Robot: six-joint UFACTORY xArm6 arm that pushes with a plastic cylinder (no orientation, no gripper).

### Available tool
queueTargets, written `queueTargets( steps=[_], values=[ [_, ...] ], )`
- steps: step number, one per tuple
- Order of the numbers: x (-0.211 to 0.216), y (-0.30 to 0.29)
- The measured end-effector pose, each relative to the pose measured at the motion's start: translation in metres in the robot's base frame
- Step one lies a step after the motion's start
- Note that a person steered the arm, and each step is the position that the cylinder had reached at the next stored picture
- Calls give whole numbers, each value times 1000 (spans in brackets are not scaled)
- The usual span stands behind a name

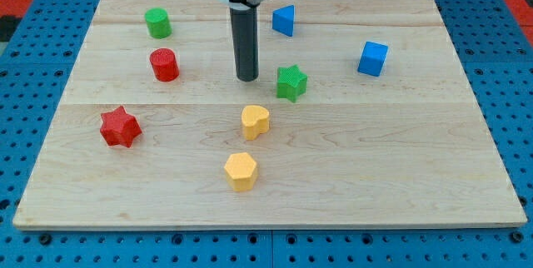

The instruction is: Nudge the green star right a bit

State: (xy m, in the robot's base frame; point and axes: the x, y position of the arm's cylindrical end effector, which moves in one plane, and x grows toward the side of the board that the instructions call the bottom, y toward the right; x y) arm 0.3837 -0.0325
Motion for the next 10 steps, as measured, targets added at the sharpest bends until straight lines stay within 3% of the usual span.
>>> queueTargets(
  steps=[3, 5, 8, 9, 10],
  values=[
    [-2, 0],
    [-32, -1],
    [-27, -5],
    [-54, -10],
    [-55, -10]
  ],
)
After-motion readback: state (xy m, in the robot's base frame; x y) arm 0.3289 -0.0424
